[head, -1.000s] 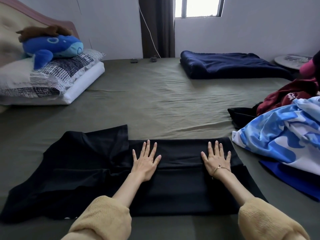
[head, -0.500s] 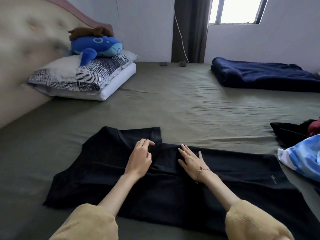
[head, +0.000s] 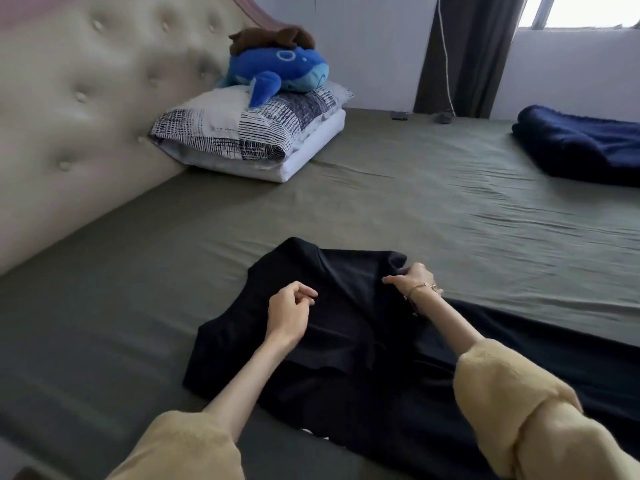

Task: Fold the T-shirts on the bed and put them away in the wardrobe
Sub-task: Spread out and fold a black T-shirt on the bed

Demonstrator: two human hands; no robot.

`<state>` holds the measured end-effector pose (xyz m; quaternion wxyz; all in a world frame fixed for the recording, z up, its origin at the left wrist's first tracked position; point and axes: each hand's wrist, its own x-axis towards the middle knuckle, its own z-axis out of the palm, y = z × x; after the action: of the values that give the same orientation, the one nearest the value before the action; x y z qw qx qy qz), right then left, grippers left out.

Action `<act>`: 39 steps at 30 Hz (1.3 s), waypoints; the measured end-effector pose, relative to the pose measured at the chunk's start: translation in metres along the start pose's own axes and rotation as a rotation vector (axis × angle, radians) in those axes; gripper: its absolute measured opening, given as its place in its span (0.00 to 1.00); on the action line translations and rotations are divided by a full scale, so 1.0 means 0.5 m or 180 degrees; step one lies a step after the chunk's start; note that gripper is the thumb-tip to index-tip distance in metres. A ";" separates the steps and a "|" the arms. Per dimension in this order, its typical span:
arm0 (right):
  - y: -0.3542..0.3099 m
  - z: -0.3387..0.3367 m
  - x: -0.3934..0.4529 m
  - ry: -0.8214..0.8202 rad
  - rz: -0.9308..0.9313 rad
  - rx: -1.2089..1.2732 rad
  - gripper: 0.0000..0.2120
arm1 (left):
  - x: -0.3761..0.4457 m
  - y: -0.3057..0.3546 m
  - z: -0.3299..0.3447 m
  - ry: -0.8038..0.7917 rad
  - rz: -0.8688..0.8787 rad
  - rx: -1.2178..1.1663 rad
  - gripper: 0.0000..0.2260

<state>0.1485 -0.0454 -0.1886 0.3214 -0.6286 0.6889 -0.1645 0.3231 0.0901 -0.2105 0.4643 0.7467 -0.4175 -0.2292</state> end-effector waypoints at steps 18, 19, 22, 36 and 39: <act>-0.093 0.043 -0.204 -0.2708 -0.1939 0.0286 0.13 | 0.035 0.006 -0.106 -0.0336 -0.1964 -0.2701 0.18; -0.087 0.050 -0.210 -0.2680 -0.2059 -0.0048 0.13 | 0.034 0.008 -0.105 -0.0358 -0.1917 -0.2656 0.18; -0.066 0.062 -0.219 -0.2481 -0.2304 -0.0466 0.15 | 0.041 -0.010 -0.096 -0.0204 -0.1650 -0.1587 0.15; -0.041 0.014 -0.207 -0.1622 -0.2795 -0.1107 0.06 | 0.026 -0.047 -0.071 -0.0036 -0.0827 0.0061 0.17; -0.059 0.021 -0.201 -0.1656 -0.2755 -0.0848 0.14 | 0.034 -0.056 -0.081 -0.0339 -0.0953 -0.0250 0.23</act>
<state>0.1782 0.0495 -0.1539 0.3017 -0.9113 0.2784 -0.0316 0.3736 0.1023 -0.2154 0.4309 0.7687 -0.3162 -0.3512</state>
